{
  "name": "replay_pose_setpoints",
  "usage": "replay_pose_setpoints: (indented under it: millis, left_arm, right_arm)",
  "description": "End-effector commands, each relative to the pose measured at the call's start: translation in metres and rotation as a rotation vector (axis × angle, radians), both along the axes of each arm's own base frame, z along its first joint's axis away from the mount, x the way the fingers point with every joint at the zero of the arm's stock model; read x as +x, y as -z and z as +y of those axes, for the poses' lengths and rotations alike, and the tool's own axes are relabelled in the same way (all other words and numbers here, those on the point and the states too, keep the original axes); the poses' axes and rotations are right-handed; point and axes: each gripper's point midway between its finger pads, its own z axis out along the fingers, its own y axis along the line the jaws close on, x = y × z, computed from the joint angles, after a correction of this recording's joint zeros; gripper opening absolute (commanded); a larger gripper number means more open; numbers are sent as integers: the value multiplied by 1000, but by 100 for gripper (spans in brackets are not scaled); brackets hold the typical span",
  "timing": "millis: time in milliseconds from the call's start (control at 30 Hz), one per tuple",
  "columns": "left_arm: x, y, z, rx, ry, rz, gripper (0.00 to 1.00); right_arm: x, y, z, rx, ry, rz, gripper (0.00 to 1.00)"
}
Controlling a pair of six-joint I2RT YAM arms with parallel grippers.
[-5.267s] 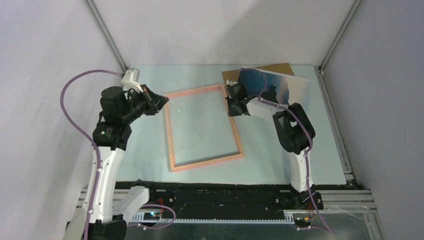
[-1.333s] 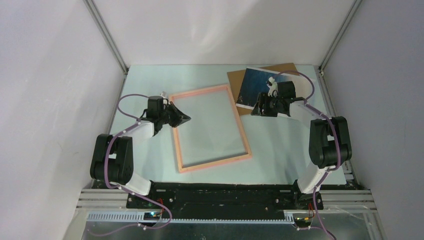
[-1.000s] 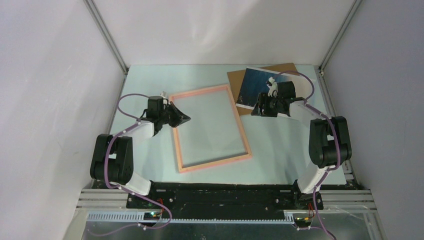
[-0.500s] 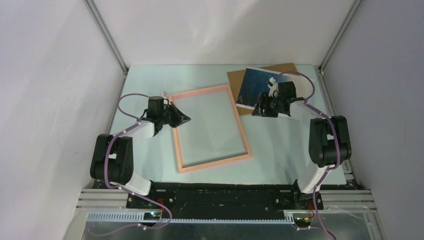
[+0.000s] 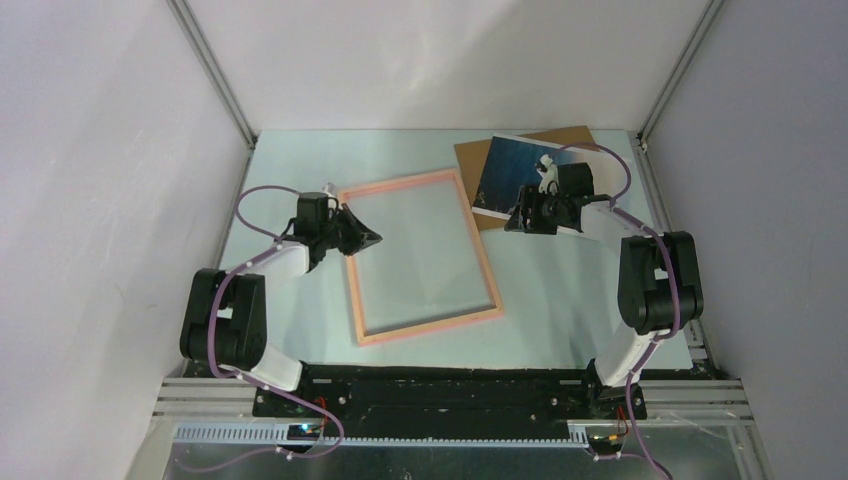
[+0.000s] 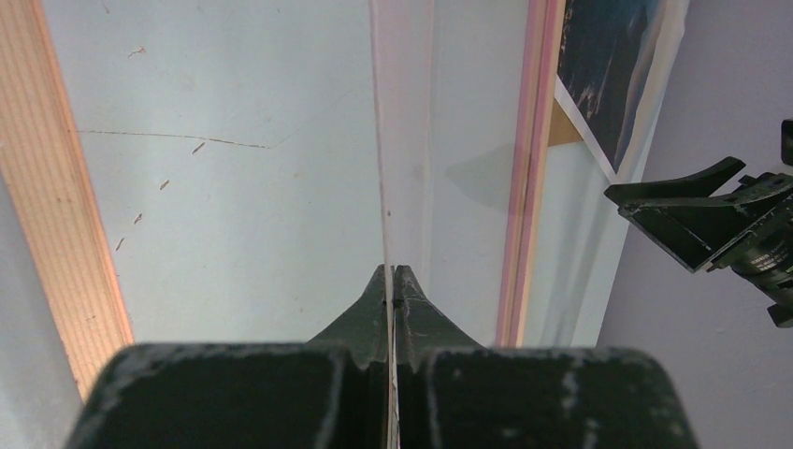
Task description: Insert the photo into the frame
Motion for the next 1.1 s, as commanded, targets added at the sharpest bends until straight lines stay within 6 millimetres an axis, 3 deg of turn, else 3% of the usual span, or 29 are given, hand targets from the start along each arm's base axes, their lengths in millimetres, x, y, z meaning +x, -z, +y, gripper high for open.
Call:
replay_pose_setpoints:
  millis: [0,1067]
  left_arm:
    - [7,-26,-6,13,38,-89,0]
    - [3,-31,-15,25,87,-108,0]
  right_arm:
    - [4,-2,0,9,-5,-18,64]
    - [4,-1,-2,8,1,-15,64]
